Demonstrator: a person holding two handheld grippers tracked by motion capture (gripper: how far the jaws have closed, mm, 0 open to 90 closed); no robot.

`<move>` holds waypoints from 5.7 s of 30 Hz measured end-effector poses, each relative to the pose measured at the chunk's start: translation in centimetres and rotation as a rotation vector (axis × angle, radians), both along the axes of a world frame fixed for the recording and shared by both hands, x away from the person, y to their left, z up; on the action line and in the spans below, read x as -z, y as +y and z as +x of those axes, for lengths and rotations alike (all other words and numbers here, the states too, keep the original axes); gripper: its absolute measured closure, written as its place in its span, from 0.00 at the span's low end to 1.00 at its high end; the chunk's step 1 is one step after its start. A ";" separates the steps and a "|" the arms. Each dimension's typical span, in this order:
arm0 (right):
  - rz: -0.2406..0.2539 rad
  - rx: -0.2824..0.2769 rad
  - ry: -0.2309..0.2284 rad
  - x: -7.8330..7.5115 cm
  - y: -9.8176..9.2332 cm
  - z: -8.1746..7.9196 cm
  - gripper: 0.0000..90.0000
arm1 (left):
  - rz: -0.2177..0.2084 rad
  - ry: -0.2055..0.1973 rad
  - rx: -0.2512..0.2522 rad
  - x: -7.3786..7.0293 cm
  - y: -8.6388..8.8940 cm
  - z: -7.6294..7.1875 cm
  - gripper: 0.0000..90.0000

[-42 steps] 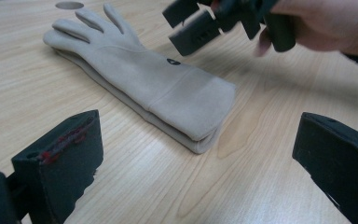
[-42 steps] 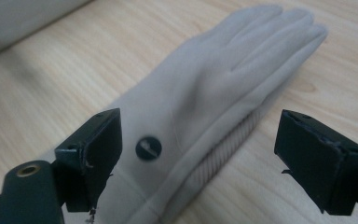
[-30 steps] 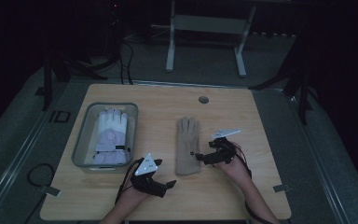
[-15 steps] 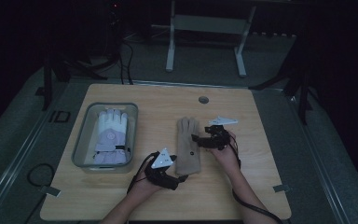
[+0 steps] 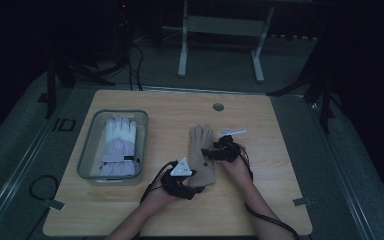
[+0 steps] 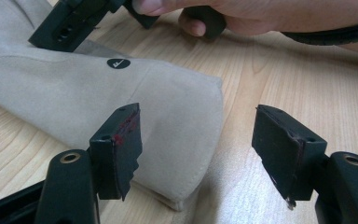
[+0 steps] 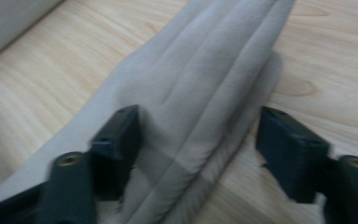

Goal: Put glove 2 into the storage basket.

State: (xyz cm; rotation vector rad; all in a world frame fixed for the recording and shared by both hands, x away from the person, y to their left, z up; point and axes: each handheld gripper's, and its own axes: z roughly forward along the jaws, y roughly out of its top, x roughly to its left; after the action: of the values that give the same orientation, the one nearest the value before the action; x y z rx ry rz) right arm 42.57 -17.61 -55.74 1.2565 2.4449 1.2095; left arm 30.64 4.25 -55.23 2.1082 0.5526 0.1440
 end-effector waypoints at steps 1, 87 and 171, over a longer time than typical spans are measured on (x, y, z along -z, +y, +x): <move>0.006 -0.002 0.000 0.0 0.0 -0.1 0.45 | 0.000 0.004 -0.001 0.0 0.0 0.1 0.37; -0.015 -0.126 -0.206 -9.9 11.2 -2.6 0.89 | 0.389 -0.179 -0.052 -9.9 6.7 -1.6 0.91; -0.023 -0.335 -0.122 -9.5 25.0 -0.5 0.20 | 0.218 -0.012 -0.399 -10.0 21.1 -2.3 0.18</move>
State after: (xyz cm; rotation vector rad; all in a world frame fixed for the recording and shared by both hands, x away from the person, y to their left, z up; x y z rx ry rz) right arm 42.06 7.35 -46.19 0.7600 2.6390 1.2834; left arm 28.32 25.30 -45.22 2.1796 0.9835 0.4605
